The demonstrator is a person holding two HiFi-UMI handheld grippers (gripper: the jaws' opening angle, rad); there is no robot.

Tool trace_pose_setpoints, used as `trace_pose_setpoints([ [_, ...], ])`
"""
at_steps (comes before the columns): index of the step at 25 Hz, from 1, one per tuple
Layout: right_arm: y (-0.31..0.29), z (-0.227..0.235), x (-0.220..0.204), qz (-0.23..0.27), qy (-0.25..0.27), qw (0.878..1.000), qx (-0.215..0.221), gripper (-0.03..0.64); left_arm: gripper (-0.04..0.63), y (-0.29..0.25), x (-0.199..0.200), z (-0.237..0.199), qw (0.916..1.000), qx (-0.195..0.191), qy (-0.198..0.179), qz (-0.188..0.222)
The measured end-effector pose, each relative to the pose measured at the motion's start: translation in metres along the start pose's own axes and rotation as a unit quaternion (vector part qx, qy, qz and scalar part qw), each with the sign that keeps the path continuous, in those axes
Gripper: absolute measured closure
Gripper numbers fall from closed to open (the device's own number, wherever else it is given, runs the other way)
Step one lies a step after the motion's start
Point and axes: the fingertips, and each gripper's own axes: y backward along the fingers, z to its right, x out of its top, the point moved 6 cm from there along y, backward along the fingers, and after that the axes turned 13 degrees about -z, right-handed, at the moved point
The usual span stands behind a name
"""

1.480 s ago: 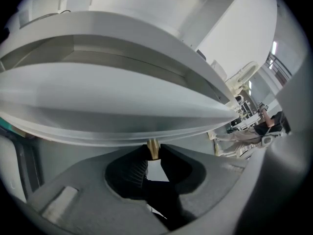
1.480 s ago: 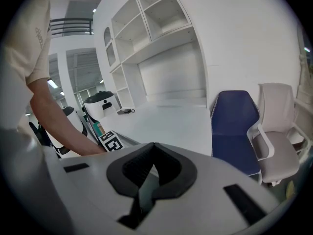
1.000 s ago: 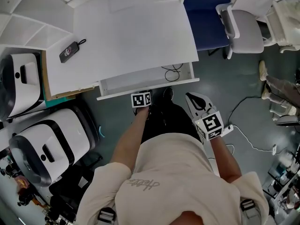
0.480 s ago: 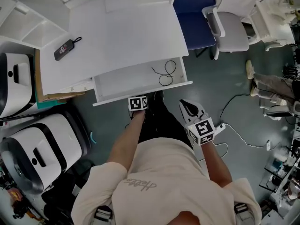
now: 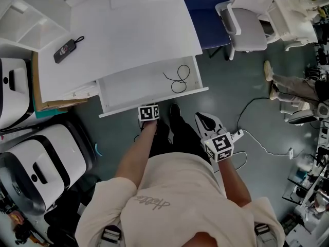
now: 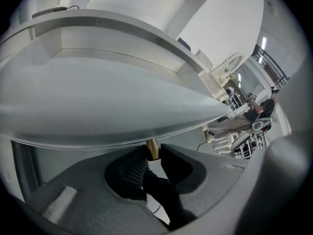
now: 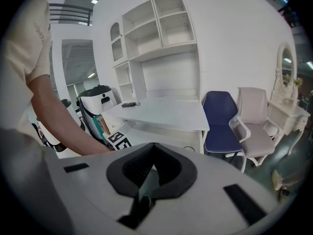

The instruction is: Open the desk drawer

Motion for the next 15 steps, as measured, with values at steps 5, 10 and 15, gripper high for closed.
trace_pose_setpoints([
  [5,0.005,0.004,0.002,0.006,0.007,1.0,0.007,0.615,0.505,0.0,-0.006,0.005,1.0,0.002,-0.002,-0.005],
  [10,0.004,0.014,-0.002,0.005,0.016,0.999,0.027,0.615,0.505,-0.001,-0.012,0.008,0.9999,0.012,0.005,-0.01],
  [15,0.008,0.031,-0.001,0.009,0.031,0.998,0.049,0.615,0.505,-0.001,-0.018,0.013,0.9994,0.027,0.014,-0.017],
])
